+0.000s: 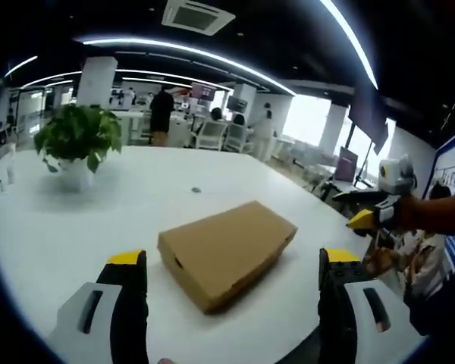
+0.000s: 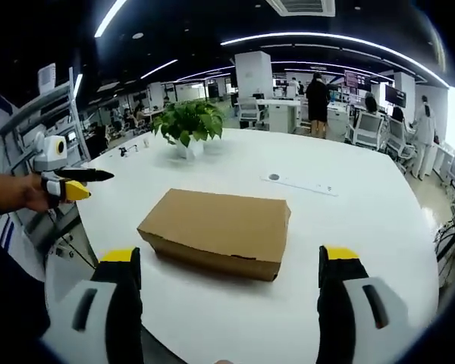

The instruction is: Operate the shoe box by opening the lid, removing the specified soft item, and placing it in the target area until the item is outside and the box remains undamaged.

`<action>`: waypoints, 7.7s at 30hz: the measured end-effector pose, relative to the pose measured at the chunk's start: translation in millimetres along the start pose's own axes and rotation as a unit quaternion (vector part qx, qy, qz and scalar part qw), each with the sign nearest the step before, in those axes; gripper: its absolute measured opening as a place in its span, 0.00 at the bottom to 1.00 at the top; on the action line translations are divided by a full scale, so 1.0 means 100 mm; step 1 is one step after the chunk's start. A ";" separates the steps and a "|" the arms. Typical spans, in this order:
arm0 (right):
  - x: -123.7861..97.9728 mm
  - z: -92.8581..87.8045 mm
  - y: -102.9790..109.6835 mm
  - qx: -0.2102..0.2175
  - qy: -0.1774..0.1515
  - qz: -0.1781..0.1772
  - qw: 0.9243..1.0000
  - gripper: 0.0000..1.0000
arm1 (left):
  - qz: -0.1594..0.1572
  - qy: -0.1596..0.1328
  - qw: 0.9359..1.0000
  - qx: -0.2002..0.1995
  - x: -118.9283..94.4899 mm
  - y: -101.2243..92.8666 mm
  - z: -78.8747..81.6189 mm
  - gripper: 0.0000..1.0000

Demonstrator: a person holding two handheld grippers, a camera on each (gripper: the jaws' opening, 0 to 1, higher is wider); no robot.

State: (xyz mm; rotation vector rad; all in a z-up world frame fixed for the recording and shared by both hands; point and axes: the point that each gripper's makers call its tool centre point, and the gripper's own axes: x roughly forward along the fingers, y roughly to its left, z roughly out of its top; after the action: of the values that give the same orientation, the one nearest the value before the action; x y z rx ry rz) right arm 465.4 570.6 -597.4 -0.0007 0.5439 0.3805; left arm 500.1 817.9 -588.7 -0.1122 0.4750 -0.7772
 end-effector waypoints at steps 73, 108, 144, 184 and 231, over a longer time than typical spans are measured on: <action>0.64 -1.11 0.54 0.070 0.118 0.072 0.988 0.72 | 0.035 0.134 0.989 -0.044 0.56 0.37 -1.19 0.77; 0.49 -1.31 1.12 0.041 0.126 0.080 0.988 0.72 | 0.037 0.151 0.987 -0.045 0.08 0.52 -1.35 0.79; 0.25 -1.44 1.12 -0.074 0.123 0.081 0.986 0.50 | -0.022 0.189 0.977 0.094 -0.52 0.18 -1.66 0.71; 0.13 -0.39 0.70 -0.136 0.005 -0.027 0.990 0.17 | 0.000 0.119 0.987 0.108 -0.59 0.10 -0.66 0.73; 0.54 0.31 0.17 -0.121 0.011 -0.123 0.985 0.00 | 0.046 0.221 0.973 0.043 -0.60 0.64 -1.51 0.18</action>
State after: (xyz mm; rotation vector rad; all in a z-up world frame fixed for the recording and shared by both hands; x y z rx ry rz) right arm 517.8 608.2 -596.8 -0.3041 0.5091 0.2041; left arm 436.3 916.9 -717.6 0.1680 0.8618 -0.7294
